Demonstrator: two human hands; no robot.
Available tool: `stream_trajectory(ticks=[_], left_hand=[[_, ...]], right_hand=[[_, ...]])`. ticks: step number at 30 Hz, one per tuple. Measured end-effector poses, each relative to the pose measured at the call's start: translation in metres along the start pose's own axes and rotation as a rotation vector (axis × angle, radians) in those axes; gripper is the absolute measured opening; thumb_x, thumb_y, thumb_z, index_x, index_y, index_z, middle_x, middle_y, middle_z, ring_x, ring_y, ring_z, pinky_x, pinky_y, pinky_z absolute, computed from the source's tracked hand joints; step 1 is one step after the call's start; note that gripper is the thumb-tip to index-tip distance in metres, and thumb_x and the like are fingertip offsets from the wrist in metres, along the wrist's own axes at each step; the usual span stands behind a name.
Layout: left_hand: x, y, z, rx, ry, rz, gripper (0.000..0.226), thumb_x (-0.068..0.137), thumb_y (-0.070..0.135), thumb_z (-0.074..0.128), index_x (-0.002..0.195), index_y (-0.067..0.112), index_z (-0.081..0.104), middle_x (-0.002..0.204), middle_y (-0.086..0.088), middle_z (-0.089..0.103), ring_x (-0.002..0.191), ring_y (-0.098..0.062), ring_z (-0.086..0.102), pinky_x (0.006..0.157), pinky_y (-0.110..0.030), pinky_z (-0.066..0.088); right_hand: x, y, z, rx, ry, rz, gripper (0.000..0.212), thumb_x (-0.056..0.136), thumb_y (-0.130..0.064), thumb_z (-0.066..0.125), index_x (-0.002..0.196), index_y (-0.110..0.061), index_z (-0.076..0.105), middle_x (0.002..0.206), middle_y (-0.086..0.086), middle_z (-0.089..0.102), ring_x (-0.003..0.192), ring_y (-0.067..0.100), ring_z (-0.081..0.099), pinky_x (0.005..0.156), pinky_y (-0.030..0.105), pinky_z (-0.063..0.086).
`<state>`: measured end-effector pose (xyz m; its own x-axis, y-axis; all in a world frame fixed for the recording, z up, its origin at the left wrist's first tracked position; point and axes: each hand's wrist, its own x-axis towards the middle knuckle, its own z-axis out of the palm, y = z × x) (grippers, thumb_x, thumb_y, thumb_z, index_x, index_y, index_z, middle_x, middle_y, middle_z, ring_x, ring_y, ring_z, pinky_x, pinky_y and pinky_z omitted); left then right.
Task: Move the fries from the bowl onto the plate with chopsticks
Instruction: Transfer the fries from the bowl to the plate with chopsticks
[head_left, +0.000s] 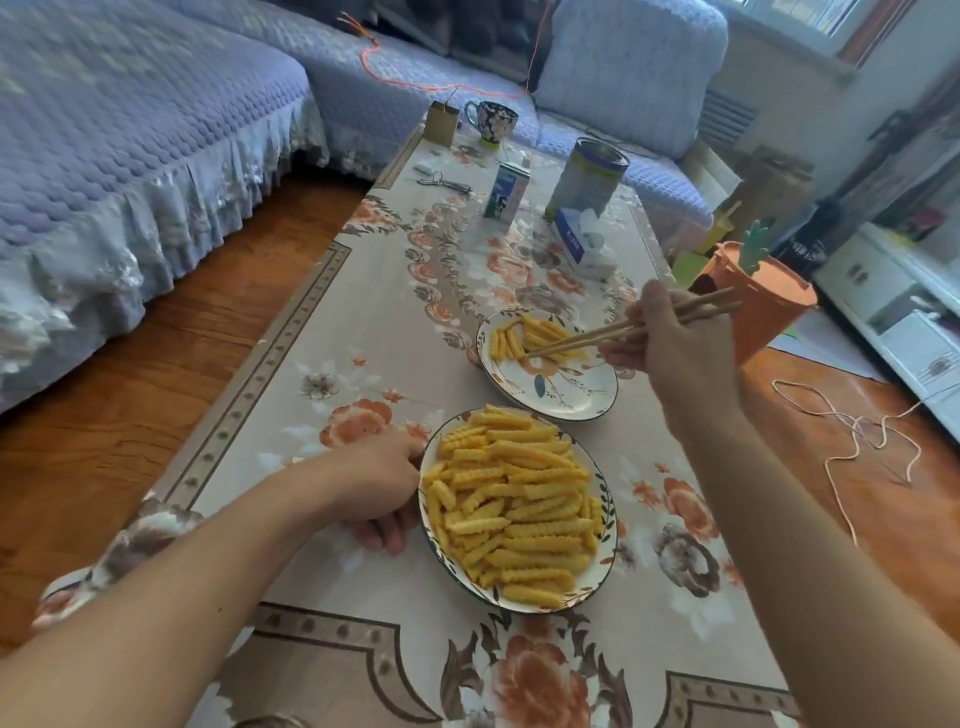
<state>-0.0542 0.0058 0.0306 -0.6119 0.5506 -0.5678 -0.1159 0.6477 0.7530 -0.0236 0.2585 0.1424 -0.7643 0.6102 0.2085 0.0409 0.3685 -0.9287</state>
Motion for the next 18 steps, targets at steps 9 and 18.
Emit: stream_trajectory(ticks=[9, 18], left_hand=[[0.002, 0.0, -0.004, -0.021, -0.019, -0.012, 0.024, 0.098, 0.021, 0.051, 0.117, 0.022, 0.065, 0.09, -0.015, 0.072, 0.063, -0.026, 0.075, 0.059, -0.037, 0.062], [-0.001, 0.002, -0.005, -0.025, -0.025, -0.011, 0.022, 0.096, 0.026, 0.056, 0.114, 0.022, 0.069, 0.089, -0.015, 0.074, 0.063, -0.026, 0.074, 0.06, -0.039, 0.063]], right_hand=[[0.033, 0.033, 0.052, -0.011, 0.079, 0.036, 0.031, 0.105, -0.034, 0.056, 0.082, -0.016, 0.067, 0.066, 0.006, 0.07, 0.066, 0.029, 0.076, 0.066, 0.041, 0.065], [0.033, 0.036, 0.03, -0.152, 0.068, -0.03, 0.035, 0.105, -0.036, 0.055, 0.084, -0.01, 0.067, 0.067, 0.014, 0.072, 0.056, 0.028, 0.073, 0.065, 0.05, 0.064]])
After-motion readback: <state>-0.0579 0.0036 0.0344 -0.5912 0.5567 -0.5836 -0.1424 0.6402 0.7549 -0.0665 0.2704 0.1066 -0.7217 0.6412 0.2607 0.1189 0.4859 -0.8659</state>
